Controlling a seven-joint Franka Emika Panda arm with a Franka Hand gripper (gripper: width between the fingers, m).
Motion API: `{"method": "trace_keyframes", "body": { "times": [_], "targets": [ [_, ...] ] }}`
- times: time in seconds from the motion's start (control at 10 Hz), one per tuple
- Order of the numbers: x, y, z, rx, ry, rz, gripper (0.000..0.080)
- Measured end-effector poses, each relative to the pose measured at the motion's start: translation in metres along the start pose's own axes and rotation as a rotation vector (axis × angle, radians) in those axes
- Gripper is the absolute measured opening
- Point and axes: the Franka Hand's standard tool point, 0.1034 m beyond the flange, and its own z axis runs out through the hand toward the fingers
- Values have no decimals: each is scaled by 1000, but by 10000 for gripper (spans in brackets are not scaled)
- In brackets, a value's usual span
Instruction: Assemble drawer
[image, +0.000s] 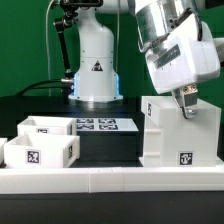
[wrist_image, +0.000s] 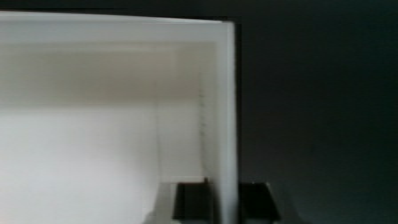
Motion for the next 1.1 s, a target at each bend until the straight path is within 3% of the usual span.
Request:
{"method": "trace_keyframes", "body": {
  "times": [0.2,0.3,0.4,0.5,0.6,0.7,0.8,1.1],
  "targets": [
    [0,-1,0,0,-1,-7,55],
    [0,-1,0,0,-1,-12,224],
    [-1,0,0,-2,-2,-40,224],
    [-3,1,-2,-5,-5,-98,414],
    [-3,2,-8,-21,-15,-188,548],
    [-3,2,-17,-32,-27,-282,548],
    [-3,1,-27,-24,-28,-367,631],
    [-14,6,-48,-14,-31,-530,649]
  ]
}}
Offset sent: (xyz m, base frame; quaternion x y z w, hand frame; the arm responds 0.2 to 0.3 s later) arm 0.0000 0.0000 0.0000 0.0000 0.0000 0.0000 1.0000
